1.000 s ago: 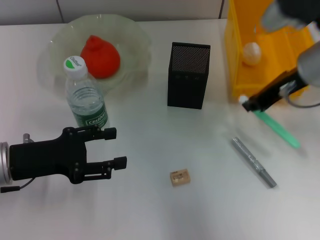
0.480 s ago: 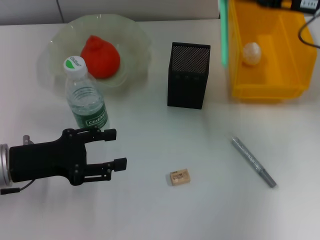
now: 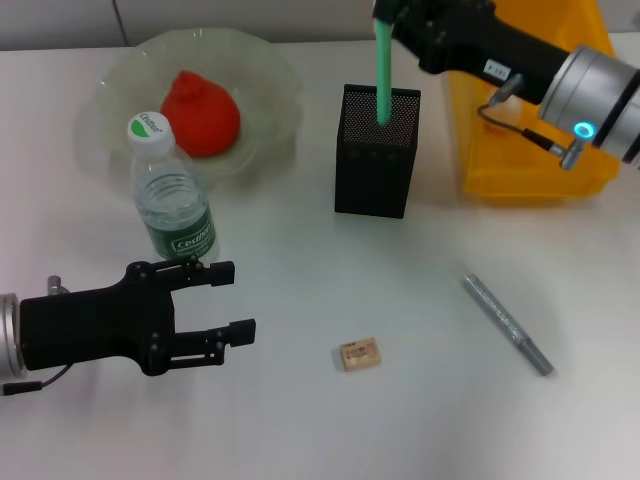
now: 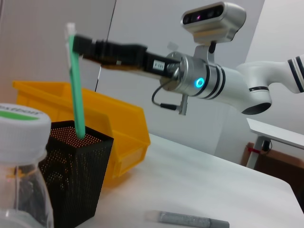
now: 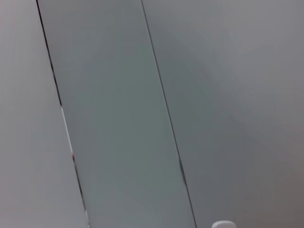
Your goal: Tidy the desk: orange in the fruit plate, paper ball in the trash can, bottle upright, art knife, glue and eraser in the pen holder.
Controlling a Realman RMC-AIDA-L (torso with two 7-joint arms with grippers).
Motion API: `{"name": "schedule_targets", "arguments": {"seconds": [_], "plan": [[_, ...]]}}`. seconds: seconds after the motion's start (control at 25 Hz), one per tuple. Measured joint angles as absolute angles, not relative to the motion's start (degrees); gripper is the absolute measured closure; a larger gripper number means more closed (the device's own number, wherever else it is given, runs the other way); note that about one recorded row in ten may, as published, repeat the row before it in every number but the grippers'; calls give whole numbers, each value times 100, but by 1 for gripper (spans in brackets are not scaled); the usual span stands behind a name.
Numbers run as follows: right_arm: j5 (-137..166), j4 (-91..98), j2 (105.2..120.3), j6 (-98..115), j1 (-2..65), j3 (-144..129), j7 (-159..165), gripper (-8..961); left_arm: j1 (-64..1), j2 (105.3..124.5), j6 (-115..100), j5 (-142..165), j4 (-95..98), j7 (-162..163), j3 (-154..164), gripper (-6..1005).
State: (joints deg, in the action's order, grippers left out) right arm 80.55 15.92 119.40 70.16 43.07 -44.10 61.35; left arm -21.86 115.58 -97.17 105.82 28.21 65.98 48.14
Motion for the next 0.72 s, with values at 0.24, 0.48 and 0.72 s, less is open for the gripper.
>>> {"name": "schedule_targets", "arguments": {"seconds": [0.24, 0.48, 0.72], "plan": [[8057, 1652, 11928, 6835, 4263, -4711, 6495, 712, -2117, 11556, -9737, 10582, 2821, 6578, 4794, 213], [8630, 3313, 11898, 7288, 3767, -5639, 8144, 598, -2116, 11530, -9780, 10582, 2821, 6583, 4807, 213], [10846, 6075, 11817, 8810, 3609, -5828, 10610, 317, -2077, 11370, -9920, 10582, 2824, 6604, 4786, 212]]}}
